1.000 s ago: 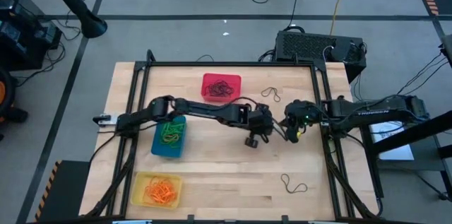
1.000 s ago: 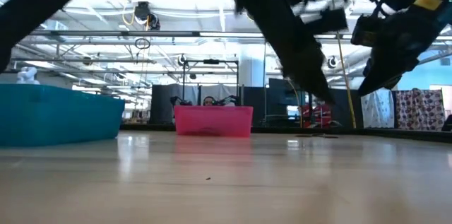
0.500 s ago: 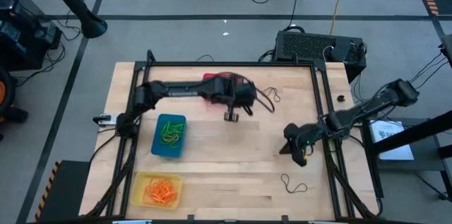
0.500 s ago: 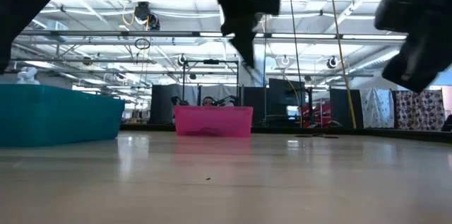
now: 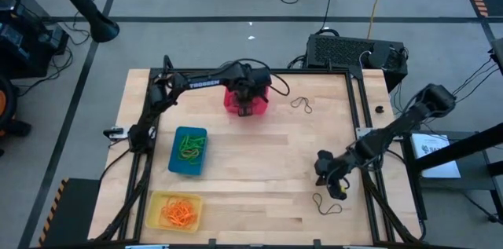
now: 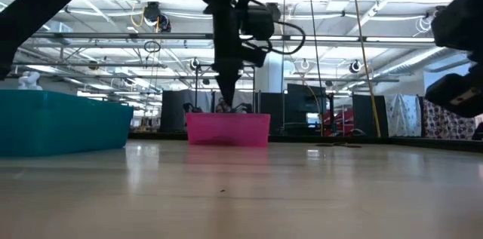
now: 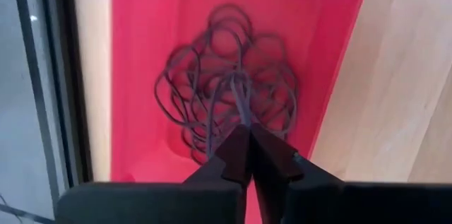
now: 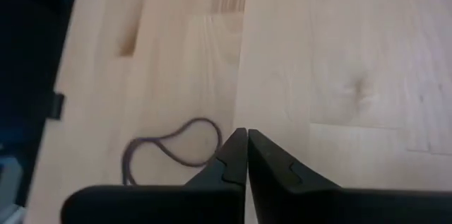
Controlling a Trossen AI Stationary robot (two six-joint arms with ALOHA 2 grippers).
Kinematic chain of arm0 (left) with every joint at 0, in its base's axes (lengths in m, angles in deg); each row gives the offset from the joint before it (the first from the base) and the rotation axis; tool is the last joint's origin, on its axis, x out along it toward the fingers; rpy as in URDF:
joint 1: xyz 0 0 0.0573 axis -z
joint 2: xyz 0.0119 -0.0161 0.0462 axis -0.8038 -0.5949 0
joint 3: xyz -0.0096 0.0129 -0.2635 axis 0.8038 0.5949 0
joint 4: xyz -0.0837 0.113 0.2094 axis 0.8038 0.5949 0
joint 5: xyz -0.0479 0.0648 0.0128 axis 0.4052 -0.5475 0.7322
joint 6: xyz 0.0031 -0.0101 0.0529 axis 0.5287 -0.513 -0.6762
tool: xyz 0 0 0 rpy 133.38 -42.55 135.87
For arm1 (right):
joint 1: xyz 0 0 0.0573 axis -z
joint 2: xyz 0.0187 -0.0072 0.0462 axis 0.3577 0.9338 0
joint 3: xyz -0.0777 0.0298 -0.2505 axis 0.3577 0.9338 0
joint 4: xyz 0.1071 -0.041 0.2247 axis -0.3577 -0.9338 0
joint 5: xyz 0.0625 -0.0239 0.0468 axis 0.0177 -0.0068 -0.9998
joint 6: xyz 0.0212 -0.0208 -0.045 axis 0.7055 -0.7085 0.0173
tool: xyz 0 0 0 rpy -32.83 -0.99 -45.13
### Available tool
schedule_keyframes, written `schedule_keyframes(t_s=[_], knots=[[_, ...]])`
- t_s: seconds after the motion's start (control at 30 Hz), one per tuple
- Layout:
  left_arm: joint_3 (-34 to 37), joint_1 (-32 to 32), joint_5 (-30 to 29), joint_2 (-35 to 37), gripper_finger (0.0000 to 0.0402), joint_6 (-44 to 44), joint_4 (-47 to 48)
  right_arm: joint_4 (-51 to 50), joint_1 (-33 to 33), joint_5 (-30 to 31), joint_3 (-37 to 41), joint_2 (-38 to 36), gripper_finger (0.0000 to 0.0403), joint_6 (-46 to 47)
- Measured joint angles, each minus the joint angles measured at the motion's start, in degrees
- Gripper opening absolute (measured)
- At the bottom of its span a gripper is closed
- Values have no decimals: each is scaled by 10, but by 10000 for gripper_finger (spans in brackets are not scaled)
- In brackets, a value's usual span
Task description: Sort rubber bands into baskets
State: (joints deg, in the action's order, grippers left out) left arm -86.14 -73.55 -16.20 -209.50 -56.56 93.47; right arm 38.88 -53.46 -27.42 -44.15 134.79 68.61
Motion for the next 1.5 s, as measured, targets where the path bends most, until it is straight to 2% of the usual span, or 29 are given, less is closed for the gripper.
schedule_keyframes(t_s=[0.2, 0.33, 0.43, 0.57, 0.7, 0.83, 0.93, 1.17, 1.3, 1.4, 1.5], knots=[[8, -5, -1, 0, 43, -5, 5, 3, -2, 1, 0, 23, 42, -49], [8, 0, -1, 0, 62, -5, 5, 19, -14, -27, -1, 32, 93, -72], [8, 3, 1, 0, 82, -8, 5, 33, -33, -26, -1, 43, 136, -84], [8, 3, -20, 0, 108, -9, 4, 66, -45, 1, -1, 68, 180, -105], [8, 3, -54, 0, 122, 0, 15, 84, -48, 19, -1, 108, 196, -119], [8, 3, -58, 2, 122, 8, 57, 116, -60, 25, -2, 149, 187, -125], [8, 3, -25, 12, 122, 17, 71, 143, -76, 22, -3, 169, 167, -136], [8, 4, 61, 57, 122, 19, -8, 157, -106, 13, -3, 193, 76, -127], [8, 13, 123, 75, 122, 6, -54, 162, -110, 15, -3, 200, 13, -121], [8, 25, 196, 78, 122, -9, -82, 162, -111, 40, -2, 188, 7, -132], [16, 40, 291, 79, 122, -27, -122, 153, -111, 64, -3, 163, 1, -181]])
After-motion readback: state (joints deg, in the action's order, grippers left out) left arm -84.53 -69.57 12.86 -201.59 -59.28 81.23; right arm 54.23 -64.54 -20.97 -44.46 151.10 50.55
